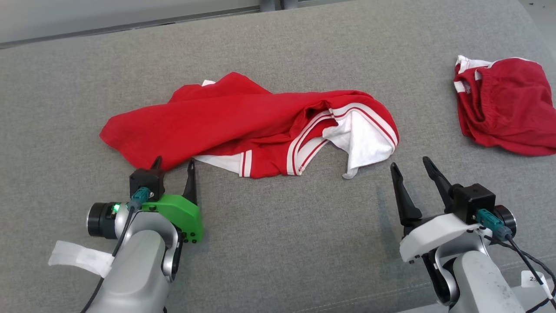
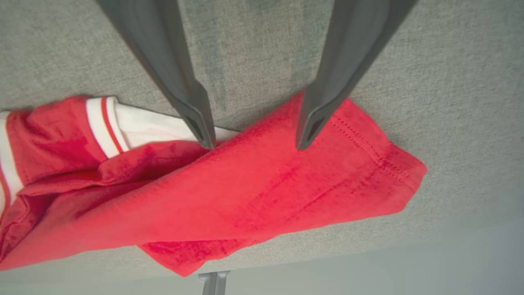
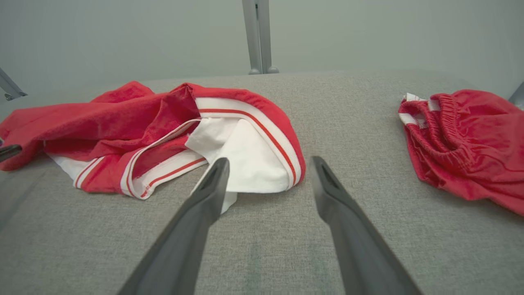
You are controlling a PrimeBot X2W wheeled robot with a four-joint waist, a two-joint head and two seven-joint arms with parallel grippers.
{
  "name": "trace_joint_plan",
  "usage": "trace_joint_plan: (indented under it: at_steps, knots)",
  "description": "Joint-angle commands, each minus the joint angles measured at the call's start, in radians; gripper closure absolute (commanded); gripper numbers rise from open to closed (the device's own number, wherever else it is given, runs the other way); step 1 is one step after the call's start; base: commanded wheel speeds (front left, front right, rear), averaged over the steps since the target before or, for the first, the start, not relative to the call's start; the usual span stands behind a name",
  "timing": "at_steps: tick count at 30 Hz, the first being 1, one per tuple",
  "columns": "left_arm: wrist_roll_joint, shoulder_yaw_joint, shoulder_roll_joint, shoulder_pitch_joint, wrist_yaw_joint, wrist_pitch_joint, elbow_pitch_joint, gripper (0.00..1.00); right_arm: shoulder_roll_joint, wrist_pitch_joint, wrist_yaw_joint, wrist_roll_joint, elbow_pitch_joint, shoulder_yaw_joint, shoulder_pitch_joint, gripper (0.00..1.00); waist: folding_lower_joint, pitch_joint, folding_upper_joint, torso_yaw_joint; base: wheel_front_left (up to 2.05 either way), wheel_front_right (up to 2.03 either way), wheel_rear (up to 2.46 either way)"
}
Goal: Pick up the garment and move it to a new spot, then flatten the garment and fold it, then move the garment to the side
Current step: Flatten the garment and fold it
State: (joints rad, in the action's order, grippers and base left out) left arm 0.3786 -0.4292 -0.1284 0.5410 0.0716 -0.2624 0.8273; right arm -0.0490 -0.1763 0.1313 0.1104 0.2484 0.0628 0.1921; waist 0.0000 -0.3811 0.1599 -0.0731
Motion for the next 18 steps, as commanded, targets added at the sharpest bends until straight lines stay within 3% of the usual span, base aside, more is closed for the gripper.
trace_joint_plan:
  at_steps: [1, 8, 9, 10, 12, 13, 18]
  knots:
    - [-0.004, 0.007, 0.004, 0.019, 0.010, -0.003, 0.021, 0.00, -0.003, 0.000, -0.001, -0.004, -0.008, -0.003, 0.015, 0.00, 0.0000, -0.037, 0.0001, -0.022, 0.00, 0.00, 0.00]
    - [-0.033, 0.049, -0.005, 0.068, 0.037, -0.003, 0.052, 0.00, -0.003, -0.010, -0.001, 0.006, -0.012, 0.000, 0.032, 0.00, 0.0000, -0.060, 0.0001, -0.020, 0.00, 0.00, 0.00]
    - [-0.036, 0.056, -0.008, 0.071, 0.038, -0.003, 0.054, 0.04, -0.003, -0.012, -0.001, 0.008, -0.010, 0.001, 0.036, 0.00, 0.0000, -0.062, 0.0001, -0.019, 0.00, 0.00, 0.00]
    - [-0.046, 0.057, -0.012, 0.075, 0.042, -0.003, 0.059, 0.25, -0.003, -0.014, -0.001, 0.009, -0.008, 0.002, 0.037, 0.00, 0.0000, -0.064, 0.0001, -0.019, 0.00, 0.00, 0.00]
    - [-0.048, 0.064, -0.015, 0.086, 0.034, -0.003, 0.066, 0.80, -0.003, -0.018, -0.001, 0.009, -0.005, 0.005, 0.038, 0.00, 0.0000, -0.066, 0.0001, -0.019, 0.00, 0.00, 0.00]
    - [-0.052, 0.069, -0.020, 0.095, 0.031, -0.003, 0.064, 1.00, -0.003, -0.020, -0.001, 0.010, -0.003, 0.005, 0.039, 0.00, 0.0000, -0.067, 0.0001, -0.019, 0.00, 0.00, 0.00]
    - [-0.075, 0.086, -0.041, 0.122, 0.017, -0.003, 0.024, 1.00, -0.003, -0.030, -0.001, 0.010, 0.003, 0.001, 0.050, 0.00, 0.0000, -0.067, 0.0001, -0.016, 0.00, 0.00, 0.00]
